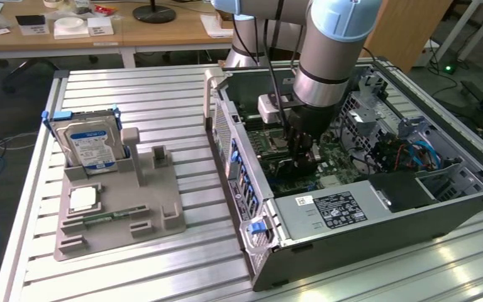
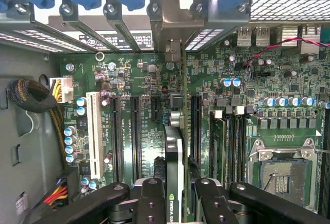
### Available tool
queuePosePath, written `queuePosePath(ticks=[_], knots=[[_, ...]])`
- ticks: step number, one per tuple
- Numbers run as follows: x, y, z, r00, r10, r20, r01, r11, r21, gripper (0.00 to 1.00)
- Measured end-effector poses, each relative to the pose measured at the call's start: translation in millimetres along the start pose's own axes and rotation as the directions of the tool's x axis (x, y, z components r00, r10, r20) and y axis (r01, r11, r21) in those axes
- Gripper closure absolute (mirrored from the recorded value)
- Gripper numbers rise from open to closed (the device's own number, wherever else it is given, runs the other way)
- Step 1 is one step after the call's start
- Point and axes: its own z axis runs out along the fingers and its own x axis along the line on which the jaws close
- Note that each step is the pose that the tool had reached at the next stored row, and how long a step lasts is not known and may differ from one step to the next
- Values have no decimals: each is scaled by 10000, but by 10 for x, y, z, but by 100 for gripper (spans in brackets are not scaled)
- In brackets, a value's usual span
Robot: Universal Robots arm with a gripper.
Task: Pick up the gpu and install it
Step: 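Insert the gpu into the slot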
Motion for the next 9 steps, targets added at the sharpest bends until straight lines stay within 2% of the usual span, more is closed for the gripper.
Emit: queuePosePath(ticks=[9], knots=[[2,3,10,10000,1,-5,-1,10000,-2,73]])
